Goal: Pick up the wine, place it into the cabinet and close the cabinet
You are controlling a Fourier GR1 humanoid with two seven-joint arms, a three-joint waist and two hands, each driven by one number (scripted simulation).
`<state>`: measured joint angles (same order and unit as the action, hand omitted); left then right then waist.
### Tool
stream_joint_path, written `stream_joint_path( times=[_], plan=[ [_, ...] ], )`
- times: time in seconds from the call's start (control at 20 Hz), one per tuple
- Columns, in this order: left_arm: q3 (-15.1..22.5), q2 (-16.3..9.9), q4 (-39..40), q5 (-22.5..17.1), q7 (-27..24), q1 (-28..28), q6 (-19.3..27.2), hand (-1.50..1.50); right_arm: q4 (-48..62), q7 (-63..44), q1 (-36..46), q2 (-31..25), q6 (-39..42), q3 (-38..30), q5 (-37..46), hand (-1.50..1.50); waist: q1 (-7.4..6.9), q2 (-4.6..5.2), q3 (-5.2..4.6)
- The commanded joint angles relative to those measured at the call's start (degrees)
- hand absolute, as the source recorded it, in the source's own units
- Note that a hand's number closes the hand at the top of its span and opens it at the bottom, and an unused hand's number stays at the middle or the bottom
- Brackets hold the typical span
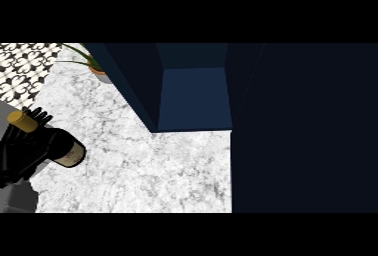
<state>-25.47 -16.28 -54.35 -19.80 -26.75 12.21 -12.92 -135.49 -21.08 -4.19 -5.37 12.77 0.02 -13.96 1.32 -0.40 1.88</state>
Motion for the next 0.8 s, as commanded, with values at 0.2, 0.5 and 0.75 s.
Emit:
stream_joint_path(
  times=[0.2, 0.5, 0.75],
  plan=[
    [-2.67, 0.18, 11.75, -1.75, 1.93, -2.50, -0.84, 1.50, -0.31, 0.89, -1.41, 0.34, 0.39, 0.85, 1.49, -1.50, 0.35, 1.13, -2.11],
    [-1.37, -0.01, 12.78, 0.67, -1.96, -3.35, -1.79, 1.50, 0.62, -0.09, -0.07, -0.22, 0.23, -0.17, 0.39, -1.50, -0.13, 1.25, -2.10],
    [3.83, 7.10, 9.63, 2.99, -7.94, -8.23, -5.70, 1.50, -0.14, 0.13, -0.94, -0.08, -0.10, -0.76, 0.76, -1.50, -0.90, 0.67, -2.02]
  ],
)
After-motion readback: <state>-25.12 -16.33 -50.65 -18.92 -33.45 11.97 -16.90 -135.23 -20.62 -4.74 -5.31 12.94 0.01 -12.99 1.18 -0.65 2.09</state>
